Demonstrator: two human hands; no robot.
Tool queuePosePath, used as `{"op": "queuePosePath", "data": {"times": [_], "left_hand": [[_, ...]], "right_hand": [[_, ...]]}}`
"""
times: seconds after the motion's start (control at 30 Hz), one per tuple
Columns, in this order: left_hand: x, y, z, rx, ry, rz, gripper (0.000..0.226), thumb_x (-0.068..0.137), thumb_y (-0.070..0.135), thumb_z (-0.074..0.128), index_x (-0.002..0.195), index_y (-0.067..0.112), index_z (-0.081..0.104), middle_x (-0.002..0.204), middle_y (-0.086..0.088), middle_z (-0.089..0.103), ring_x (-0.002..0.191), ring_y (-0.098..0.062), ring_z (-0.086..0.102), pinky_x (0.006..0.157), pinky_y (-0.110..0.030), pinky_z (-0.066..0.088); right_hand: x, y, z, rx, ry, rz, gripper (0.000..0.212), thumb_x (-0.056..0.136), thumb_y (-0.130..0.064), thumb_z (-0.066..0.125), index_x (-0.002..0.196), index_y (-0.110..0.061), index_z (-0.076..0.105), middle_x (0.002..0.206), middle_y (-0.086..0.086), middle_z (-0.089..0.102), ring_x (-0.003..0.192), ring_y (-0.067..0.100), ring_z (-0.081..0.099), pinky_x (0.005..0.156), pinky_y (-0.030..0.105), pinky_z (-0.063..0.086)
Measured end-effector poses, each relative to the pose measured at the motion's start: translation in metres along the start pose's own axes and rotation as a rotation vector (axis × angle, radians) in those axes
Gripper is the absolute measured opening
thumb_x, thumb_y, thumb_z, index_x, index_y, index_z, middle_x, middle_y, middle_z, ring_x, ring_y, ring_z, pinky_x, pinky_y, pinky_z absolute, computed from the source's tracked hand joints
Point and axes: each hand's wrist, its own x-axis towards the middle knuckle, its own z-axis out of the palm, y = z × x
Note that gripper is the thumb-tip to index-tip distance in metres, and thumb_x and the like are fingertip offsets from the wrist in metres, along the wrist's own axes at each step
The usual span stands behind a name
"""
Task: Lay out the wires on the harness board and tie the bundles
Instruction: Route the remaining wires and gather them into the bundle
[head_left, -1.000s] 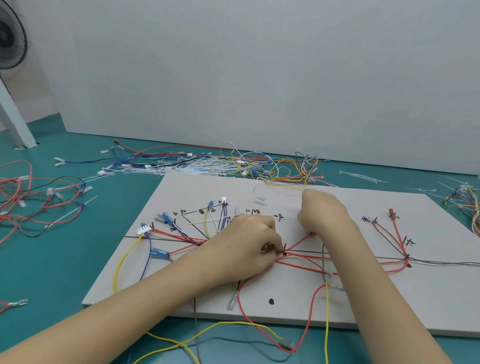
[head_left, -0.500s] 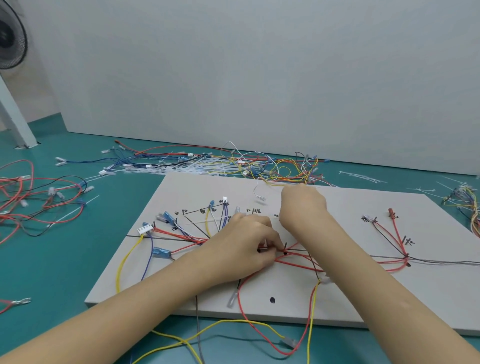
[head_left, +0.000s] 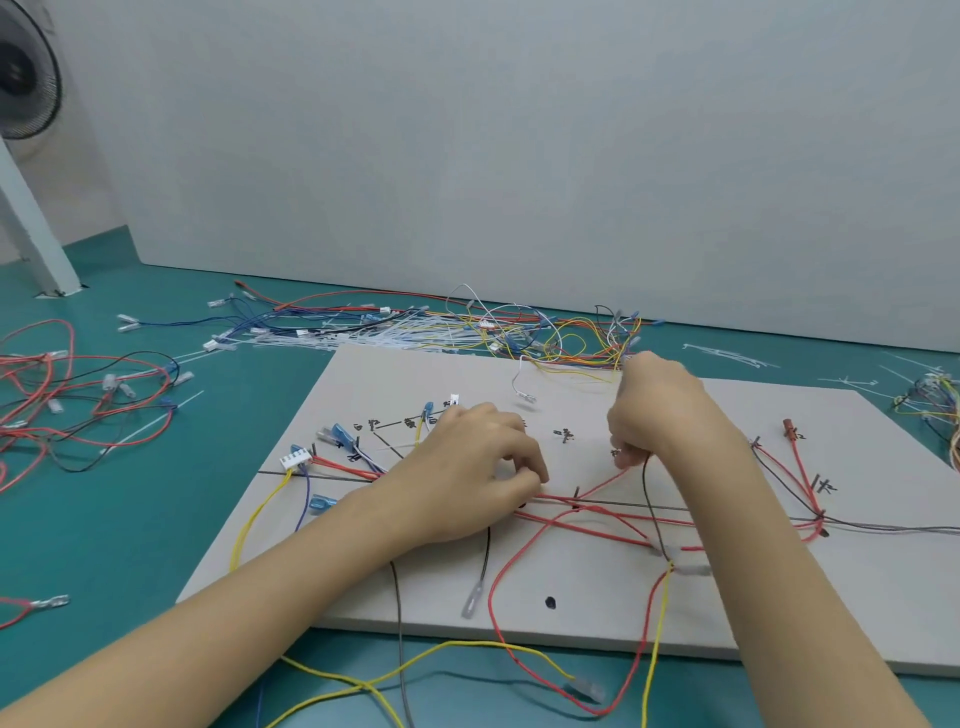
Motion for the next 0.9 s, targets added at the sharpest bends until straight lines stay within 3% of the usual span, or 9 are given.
{"op": "queuePosePath", "data": {"times": [0.13,0.27,0.37,0.47,0.53,0.8,0.9], "left_hand": [[0.002,-0.003,-0.004,-0.016,0.017,-0.019,0.034,0.079,0.032,0.041,0.090,0.031,0.074,0.087,0.011,0.062,0.088,-0.008,0.047,0.086,-0.033,0.035],[0.005,-0.007,-0.009,-0.101,0.082,-0.074,0.031,0.080,0.024,0.045,0.087,0.028,0.075,0.085,0.008,0.063,0.088,-0.013,0.051,0.087,-0.037,0.041],[0.006,-0.008,-0.008,-0.211,0.100,-0.094,0.025,0.083,0.009,0.056,0.086,0.024,0.076,0.082,0.008,0.064,0.085,-0.013,0.056,0.084,-0.034,0.045],[0.004,-0.005,-0.006,-0.331,0.090,-0.070,0.031,0.078,0.001,0.061,0.076,0.031,0.069,0.072,0.018,0.061,0.073,-0.004,0.054,0.070,-0.017,0.043],[0.004,-0.004,-0.006,-0.345,0.111,-0.051,0.032,0.077,0.001,0.062,0.074,0.033,0.065,0.072,0.019,0.061,0.072,-0.003,0.054,0.066,-0.012,0.039],[0.005,-0.002,0.000,-0.462,0.181,-0.034,0.025,0.077,-0.012,0.053,0.082,0.013,0.059,0.070,0.020,0.063,0.067,-0.001,0.058,0.066,-0.015,0.046],[0.007,0.002,0.005,-0.616,0.237,-0.113,0.024,0.081,-0.011,0.056,0.089,0.011,0.060,0.080,0.007,0.067,0.072,-0.012,0.067,0.072,-0.025,0.054]], "right_hand": [[-0.013,-0.012,0.013,-0.029,0.005,-0.074,0.015,0.081,0.005,0.046,0.075,-0.009,0.043,0.090,0.012,0.056,0.090,0.030,0.059,0.067,0.026,0.043],[-0.028,-0.023,0.023,-0.061,0.034,-0.158,0.014,0.087,-0.002,0.049,0.099,-0.009,0.051,0.110,0.015,0.056,0.107,0.034,0.054,0.071,0.028,0.036],[-0.034,-0.027,0.028,-0.001,0.010,-0.189,0.018,0.084,-0.001,0.051,0.100,-0.009,0.055,0.111,0.015,0.058,0.105,0.034,0.055,0.070,0.029,0.038],[-0.039,-0.032,0.035,0.044,-0.024,-0.250,0.017,0.084,-0.007,0.051,0.099,-0.011,0.057,0.108,0.014,0.060,0.101,0.034,0.056,0.069,0.029,0.038],[-0.043,-0.031,0.040,0.031,-0.015,-0.284,0.020,0.086,-0.011,0.049,0.104,-0.013,0.058,0.109,0.013,0.060,0.102,0.034,0.057,0.069,0.029,0.036],[-0.060,-0.021,0.041,0.033,0.079,-0.359,0.027,0.082,-0.004,0.052,0.107,-0.013,0.054,0.111,0.010,0.060,0.105,0.031,0.056,0.069,0.030,0.034],[-0.064,-0.016,0.040,0.094,0.106,-0.379,0.027,0.081,-0.003,0.052,0.103,-0.016,0.044,0.109,0.007,0.059,0.103,0.029,0.054,0.067,0.030,0.029]]}}
